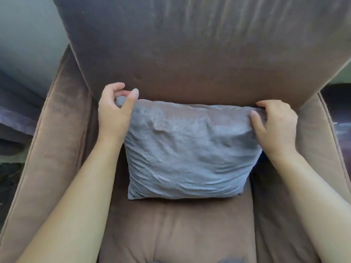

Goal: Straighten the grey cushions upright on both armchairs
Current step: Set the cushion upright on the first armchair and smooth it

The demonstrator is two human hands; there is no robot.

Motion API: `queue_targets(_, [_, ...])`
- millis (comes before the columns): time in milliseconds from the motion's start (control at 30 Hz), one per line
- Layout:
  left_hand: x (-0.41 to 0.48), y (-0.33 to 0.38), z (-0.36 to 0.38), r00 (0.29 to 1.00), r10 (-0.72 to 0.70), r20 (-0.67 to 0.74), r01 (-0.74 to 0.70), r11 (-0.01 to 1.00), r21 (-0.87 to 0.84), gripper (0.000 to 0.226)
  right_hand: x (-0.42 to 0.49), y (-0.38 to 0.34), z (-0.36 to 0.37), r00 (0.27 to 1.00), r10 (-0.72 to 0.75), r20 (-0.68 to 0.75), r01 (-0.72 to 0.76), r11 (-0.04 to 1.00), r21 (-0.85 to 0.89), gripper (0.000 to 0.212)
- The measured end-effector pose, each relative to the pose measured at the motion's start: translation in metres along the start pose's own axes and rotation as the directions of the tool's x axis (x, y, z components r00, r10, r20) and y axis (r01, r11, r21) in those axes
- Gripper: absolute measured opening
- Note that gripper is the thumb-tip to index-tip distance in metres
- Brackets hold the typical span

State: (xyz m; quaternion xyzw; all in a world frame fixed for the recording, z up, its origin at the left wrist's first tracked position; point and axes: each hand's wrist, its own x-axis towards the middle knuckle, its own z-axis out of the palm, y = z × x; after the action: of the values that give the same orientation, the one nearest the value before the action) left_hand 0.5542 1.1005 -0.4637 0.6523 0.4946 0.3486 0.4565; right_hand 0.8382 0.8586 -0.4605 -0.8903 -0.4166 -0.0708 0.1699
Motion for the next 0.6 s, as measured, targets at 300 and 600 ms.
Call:
queue_targets(300, [-0.002,-0.011,-0.015,0.969,-0.173,0.176,0.180,0.983,-0.021,0.038,-0.008,0.037,0.007,0.732,0.574,0.368,-0.608,0.305,0.733,0.005])
queue_targets(600, [0.001,-0.007,-0.036,0.993,-0.103,0.049,0.100,0.992,0.077,0.025,0.004,0.051,0.004,0.695,0.675,0.247,-0.531,0.251,0.810,0.028])
